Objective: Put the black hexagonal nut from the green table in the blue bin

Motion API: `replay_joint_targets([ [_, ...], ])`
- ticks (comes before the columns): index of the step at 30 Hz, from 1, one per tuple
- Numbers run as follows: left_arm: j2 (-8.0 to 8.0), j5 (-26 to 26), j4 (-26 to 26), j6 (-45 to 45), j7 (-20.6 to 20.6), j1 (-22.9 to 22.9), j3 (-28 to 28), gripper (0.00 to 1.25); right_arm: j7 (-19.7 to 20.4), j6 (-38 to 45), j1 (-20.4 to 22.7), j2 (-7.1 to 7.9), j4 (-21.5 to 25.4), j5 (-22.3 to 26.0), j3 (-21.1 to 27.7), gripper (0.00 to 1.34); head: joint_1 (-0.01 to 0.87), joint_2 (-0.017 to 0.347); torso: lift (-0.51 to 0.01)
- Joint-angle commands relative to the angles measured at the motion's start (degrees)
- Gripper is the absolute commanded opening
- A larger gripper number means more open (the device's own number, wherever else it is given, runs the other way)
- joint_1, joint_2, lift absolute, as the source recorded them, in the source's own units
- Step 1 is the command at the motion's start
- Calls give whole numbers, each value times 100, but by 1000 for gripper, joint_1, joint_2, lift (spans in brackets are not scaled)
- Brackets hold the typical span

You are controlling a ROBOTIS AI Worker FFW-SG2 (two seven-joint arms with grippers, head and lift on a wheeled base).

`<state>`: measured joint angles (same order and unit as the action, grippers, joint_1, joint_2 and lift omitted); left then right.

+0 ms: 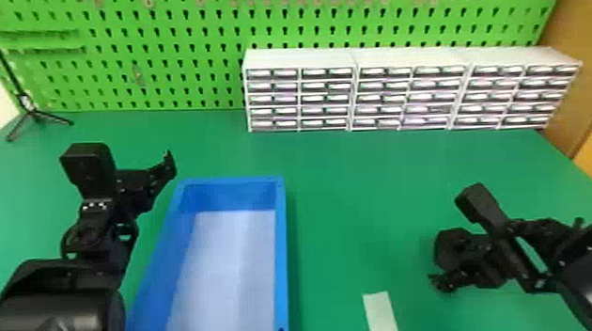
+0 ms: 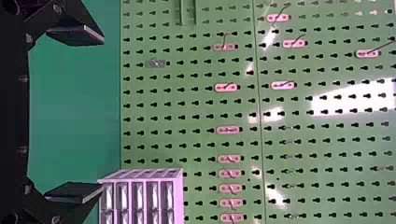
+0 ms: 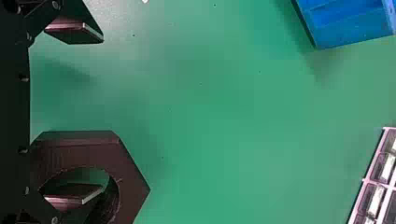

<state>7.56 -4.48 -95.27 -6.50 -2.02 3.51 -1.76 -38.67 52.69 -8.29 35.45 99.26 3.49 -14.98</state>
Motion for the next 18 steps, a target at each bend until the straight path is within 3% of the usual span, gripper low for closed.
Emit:
replay_joint_targets([
  [1,0,0,0,0,0,9,1,1078,0,-13,12,-29,-21,-24,21,1157,683,28,-96],
  [6,0,0,0,0,0,9,1,1078,0,-13,12,-38,-30,-51,12,1080,683,28,-96],
  [11,0,0,0,0,0,9,1,1078,0,-5,3,-38,-30,-86,12,807,683,28,-96],
  [18,0,9,0,0,0,9,1,1078,0,-5,-15,-29,-30,-112,3,584,683,28,-96],
])
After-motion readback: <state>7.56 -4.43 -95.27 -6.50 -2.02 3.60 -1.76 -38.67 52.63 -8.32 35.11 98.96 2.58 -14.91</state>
